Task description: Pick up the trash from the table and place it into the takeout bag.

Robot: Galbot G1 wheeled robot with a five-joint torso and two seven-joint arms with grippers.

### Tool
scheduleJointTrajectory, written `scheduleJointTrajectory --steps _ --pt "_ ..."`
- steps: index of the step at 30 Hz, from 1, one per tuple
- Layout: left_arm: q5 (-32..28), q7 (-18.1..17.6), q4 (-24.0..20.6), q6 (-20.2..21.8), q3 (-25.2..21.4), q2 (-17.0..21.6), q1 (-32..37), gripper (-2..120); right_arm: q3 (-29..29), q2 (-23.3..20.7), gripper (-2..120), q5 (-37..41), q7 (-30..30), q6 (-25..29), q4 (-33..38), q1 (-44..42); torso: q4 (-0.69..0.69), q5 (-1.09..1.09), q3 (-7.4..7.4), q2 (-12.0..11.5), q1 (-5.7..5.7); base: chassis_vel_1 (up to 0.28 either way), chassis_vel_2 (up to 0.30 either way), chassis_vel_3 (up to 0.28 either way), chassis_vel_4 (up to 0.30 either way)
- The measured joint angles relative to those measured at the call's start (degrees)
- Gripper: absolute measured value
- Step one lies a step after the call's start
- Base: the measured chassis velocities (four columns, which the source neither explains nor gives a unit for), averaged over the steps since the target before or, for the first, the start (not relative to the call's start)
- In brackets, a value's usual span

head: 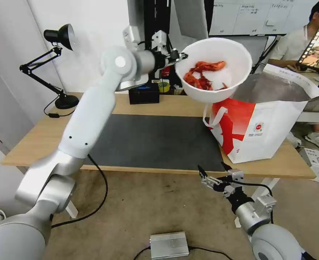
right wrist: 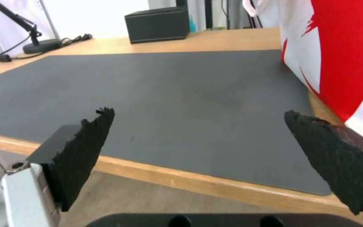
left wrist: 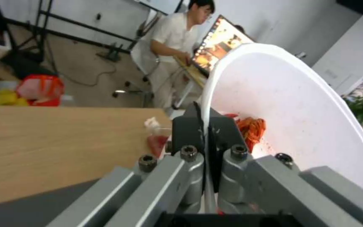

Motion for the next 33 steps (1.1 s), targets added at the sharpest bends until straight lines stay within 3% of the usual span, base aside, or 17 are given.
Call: scheduleJointTrajectory --steps 10,20,25,33 --pt "1.1 0.4 3.5 -1.4 0.8 -5.4 -0.7 0 0.0 0.0 100 0.0 0.0 0.0 0.0 0.0 0.0 0.0 0.0 0.0 0.0 0.0 0.0 0.0 0.0" --pt "3.9 1.5 12.2 -6.3 2.2 -12.6 -3.5 0 0.0 0.0 100 0.0 0.0 0.0 0.0 0.0 0.0 0.01 0.0 0.0 0.0 0.0 0.0 0.0 0.0" --pt "4.4 0.3 14.6 -10.8 4.3 -12.7 -3.7 0 0.0 0.0 100 0.0 0.0 0.0 0.0 0.0 0.0 0.0 0.0 0.0 0.0 0.0 0.0 0.0 0.0" --pt "4.4 0.2 15.2 -12.4 5.5 -12.7 -2.6 0 0.0 0.0 100 0.0 0.0 0.0 0.0 0.0 0.0 0.0 0.0 0.0 0.0 0.0 0.0 0.0 0.0"
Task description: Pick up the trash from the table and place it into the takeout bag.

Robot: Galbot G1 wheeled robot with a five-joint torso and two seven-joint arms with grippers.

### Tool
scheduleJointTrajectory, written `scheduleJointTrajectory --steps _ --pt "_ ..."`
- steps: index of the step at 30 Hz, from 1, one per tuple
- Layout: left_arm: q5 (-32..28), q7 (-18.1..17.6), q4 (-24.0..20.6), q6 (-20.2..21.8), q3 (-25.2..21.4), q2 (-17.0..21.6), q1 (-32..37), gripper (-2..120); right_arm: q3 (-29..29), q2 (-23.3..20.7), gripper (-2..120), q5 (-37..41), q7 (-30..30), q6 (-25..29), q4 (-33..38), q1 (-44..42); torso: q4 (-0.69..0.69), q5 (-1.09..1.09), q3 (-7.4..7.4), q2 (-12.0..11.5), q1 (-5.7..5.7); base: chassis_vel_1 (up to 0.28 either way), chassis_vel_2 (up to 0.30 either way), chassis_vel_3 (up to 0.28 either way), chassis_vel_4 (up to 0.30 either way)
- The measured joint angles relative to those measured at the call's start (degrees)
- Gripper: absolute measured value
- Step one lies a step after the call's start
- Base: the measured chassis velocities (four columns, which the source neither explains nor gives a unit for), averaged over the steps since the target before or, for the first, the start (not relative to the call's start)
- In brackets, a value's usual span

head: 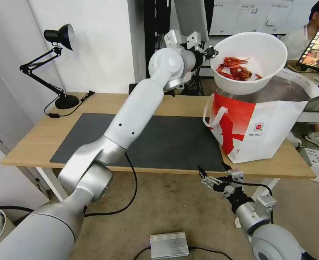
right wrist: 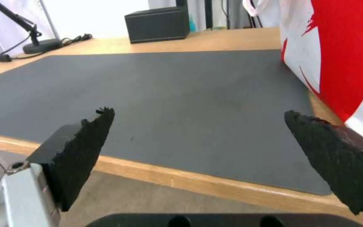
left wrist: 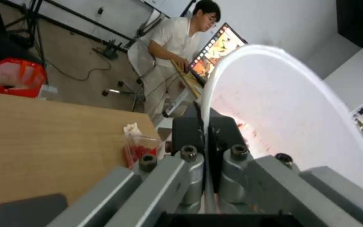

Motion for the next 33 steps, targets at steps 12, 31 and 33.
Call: scheduleJointTrajectory --steps 12,31,33 --pt "0.4 0.1 -0.1 -0.6 2.7 0.1 0.6 0 0.0 0.0 100 0.0 0.0 0.0 0.0 0.0 0.0 0.0 0.0 0.0 0.0 0.0 0.0 0.0 0.0" --pt "3.1 2.8 -0.7 5.6 2.8 0.2 0.1 16 0.0 0.0 100 0.0 0.0 0.0 0.0 0.0 0.0 -0.01 0.0 0.0 0.0 0.0 0.0 0.0 0.0" --pt "3.4 2.9 -0.9 5.7 2.8 0.2 -0.1 25 0.0 0.0 100 0.0 0.0 0.0 0.0 0.0 0.0 0.0 0.0 0.0 0.0 0.0 0.0 0.0 0.0"
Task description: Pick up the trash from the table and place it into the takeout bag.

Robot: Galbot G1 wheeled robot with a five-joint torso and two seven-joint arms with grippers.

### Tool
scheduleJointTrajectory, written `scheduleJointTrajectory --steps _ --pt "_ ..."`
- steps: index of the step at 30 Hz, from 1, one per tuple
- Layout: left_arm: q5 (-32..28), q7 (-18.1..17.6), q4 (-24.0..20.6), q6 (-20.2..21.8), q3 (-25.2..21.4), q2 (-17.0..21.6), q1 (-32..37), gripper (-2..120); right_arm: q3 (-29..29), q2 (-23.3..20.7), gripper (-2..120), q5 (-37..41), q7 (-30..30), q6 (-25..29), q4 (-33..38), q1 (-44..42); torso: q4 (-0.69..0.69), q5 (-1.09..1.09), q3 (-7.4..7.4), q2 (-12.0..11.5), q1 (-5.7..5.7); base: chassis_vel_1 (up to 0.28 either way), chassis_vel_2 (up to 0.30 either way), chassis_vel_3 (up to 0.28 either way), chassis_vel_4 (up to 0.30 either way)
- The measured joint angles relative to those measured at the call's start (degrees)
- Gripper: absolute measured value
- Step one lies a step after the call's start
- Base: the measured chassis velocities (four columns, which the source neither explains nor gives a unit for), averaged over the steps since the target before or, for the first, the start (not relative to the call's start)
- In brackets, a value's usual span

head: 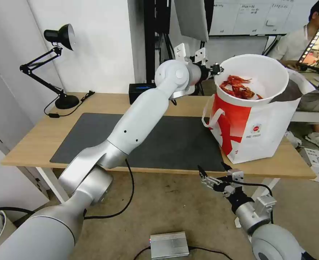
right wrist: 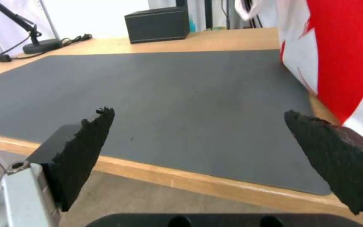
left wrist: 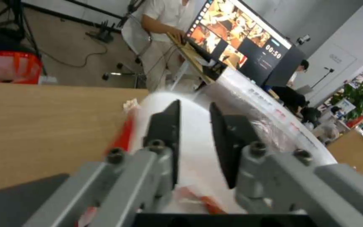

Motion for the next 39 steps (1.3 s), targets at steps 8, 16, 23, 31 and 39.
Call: scheduleJointTrajectory --steps 8,16,23,31,39 --pt "0.6 0.0 -0.1 0.2 -0.1 0.0 -0.2 53 0.0 0.0 100 0.0 0.0 0.0 0.0 0.0 0.0 0.0 0.0 0.0 0.0 0.0 0.0 0.0 0.0" --pt "1.9 0.0 -0.9 0.2 -0.6 0.5 0.2 81 0.0 0.0 100 0.0 0.0 0.0 0.0 0.0 0.0 0.0 0.0 0.0 0.0 0.0 0.0 0.0 0.0" --pt "2.6 0.3 -3.6 0.2 -0.2 3.5 1.9 100 0.0 0.0 100 0.0 0.0 0.0 0.0 0.0 0.01 0.0 0.0 0.0 0.0 0.0 0.0 0.0 0.0" --pt "3.2 2.9 -6.6 0.9 -0.5 7.9 5.4 100 0.0 0.0 100 0.0 0.0 0.0 0.0 0.0 -0.02 0.0 0.0 0.0 0.0 0.0 0.0 0.0 0.0" --pt "8.4 7.3 -15.1 1.5 -1.6 17.5 12.2 100 0.0 0.0 100 0.0 0.0 0.0 0.0 0.0 0.01 -0.02 0.0 0.0 0.0 0.0 0.0 0.0 0.0"
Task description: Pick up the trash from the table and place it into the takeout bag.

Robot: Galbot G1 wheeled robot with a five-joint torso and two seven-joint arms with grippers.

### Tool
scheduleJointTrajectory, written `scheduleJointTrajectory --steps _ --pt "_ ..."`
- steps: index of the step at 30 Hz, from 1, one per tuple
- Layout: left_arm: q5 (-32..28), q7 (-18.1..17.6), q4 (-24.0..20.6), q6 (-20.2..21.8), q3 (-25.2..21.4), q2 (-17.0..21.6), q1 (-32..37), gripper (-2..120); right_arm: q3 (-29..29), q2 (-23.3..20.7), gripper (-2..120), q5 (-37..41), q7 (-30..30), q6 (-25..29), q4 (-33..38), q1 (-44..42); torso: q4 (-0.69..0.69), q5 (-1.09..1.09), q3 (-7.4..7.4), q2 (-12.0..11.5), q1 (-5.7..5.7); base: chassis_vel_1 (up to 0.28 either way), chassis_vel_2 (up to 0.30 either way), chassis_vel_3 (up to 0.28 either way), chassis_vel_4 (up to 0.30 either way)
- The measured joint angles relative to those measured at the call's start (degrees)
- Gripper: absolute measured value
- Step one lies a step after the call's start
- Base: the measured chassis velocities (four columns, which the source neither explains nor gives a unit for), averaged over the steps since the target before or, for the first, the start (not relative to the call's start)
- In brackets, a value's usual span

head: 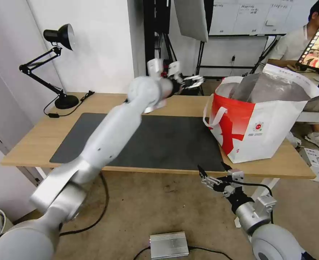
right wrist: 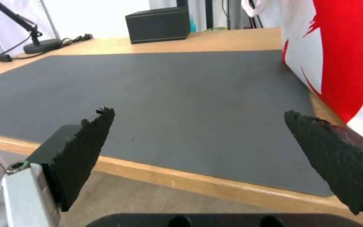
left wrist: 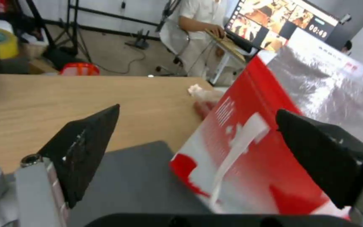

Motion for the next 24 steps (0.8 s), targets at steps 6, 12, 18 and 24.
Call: scheduleJointTrajectory --steps 6,12,18,24 --pt "8.2 4.7 -5.2 0.9 -2.4 7.4 3.9 100 0.0 0.0 100 0.0 0.0 0.0 0.0 0.0 -0.02 0.0 0.0 0.0 0.01 0.0 0.0 0.0 0.0" --pt "21.0 8.8 -12.7 3.5 -7.5 16.3 10.3 100 0.0 0.0 100 0.0 0.0 0.0 0.0 0.0 0.0 -0.01 -0.01 0.0 0.0 0.0 0.0 0.0 0.0" --pt "30.6 11.5 -15.9 -3.0 -13.1 22.3 19.7 100 0.0 0.0 100 0.0 0.0 0.0 0.0 0.0 -0.02 0.02 -0.01 0.0 0.0 0.0 0.0 0.0 0.0" --pt "33.4 9.4 -18.5 -9.2 -17.9 24.8 28.8 100 0.0 0.0 100 0.0 0.0 0.0 0.0 0.0 -0.01 0.01 -0.01 0.0 0.0 0.0 0.0 0.0 0.0"
